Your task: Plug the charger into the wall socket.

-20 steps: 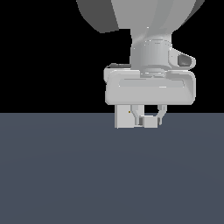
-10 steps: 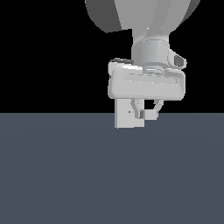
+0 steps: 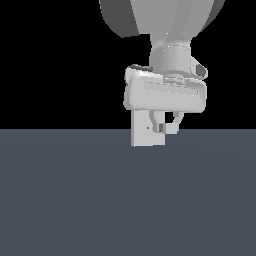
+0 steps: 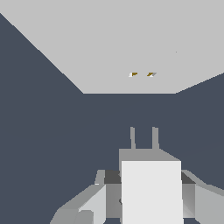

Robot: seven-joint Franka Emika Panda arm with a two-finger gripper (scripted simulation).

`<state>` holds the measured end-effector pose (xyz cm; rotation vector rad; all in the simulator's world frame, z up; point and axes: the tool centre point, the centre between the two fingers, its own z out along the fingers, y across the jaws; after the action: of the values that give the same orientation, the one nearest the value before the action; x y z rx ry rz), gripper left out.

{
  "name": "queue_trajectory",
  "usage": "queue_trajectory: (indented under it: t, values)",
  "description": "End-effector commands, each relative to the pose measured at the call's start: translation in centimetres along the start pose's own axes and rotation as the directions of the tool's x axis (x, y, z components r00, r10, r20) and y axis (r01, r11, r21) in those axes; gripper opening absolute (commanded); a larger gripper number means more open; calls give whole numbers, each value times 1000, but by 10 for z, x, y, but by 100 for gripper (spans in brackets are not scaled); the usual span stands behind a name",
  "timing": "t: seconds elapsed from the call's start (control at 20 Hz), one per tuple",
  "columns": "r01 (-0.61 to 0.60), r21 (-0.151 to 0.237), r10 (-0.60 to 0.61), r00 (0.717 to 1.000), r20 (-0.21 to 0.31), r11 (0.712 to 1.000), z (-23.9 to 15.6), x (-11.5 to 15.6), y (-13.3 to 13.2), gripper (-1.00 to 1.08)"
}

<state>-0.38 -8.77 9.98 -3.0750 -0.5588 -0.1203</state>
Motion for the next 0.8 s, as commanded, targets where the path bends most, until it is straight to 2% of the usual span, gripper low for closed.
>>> queue_trajectory:
  t: [0.0, 0.4, 0.75]
  values:
    - [4, 0, -4, 1000, 0, 1000, 0, 1, 0, -100]
    - [3, 0, -3, 1000, 0, 1000, 0, 5, 0, -100]
    - [4, 0, -4, 1000, 0, 1000, 2, 28, -1, -100]
